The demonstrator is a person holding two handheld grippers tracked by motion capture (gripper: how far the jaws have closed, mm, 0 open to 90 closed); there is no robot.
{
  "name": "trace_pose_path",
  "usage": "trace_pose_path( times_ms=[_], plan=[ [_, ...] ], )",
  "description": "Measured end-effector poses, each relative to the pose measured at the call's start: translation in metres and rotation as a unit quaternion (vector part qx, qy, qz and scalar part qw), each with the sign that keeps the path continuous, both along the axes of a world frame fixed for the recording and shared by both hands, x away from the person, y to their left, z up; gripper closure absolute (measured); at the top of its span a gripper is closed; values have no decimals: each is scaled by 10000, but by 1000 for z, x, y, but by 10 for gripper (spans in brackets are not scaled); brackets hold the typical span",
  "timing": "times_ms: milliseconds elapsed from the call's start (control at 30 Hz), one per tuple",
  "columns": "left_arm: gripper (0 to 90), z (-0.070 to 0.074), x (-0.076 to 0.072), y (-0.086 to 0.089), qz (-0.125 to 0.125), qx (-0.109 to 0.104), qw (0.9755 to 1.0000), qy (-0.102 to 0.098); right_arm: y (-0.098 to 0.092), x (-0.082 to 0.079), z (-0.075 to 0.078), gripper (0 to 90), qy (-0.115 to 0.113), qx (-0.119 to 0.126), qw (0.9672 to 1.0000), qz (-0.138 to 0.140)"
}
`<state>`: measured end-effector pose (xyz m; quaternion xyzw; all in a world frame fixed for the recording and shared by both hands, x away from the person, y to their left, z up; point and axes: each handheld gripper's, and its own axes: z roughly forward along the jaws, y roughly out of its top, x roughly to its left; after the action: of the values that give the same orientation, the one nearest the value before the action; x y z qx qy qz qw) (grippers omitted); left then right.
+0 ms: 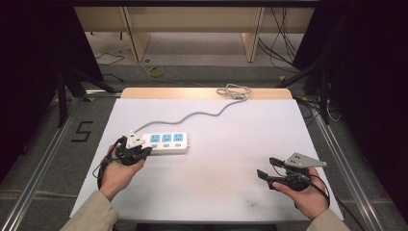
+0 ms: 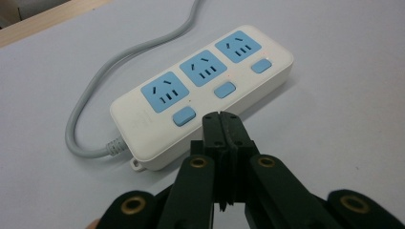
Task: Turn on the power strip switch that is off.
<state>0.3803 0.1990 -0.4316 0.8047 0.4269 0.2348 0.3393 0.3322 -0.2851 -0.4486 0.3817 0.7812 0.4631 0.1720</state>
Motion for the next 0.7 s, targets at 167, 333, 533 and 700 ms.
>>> trace_pose_path(
  times_ms=[167,333,533,700],
  plan=[
    [898,-1,3,1,32,9,10000,17,0,0,0,304,3,3,10000,11],
    [898,0,8,1,51,100,9999,14,0,0,0,304,11,2,10000,12],
    [898,-1,13,1,102,134,9999,25,0,0,-1,303,12,-3,10000,20],
    [898,-2,18,1,92,207,9997,15,0,1,-1,303,14,1,10000,6]
  ],
)
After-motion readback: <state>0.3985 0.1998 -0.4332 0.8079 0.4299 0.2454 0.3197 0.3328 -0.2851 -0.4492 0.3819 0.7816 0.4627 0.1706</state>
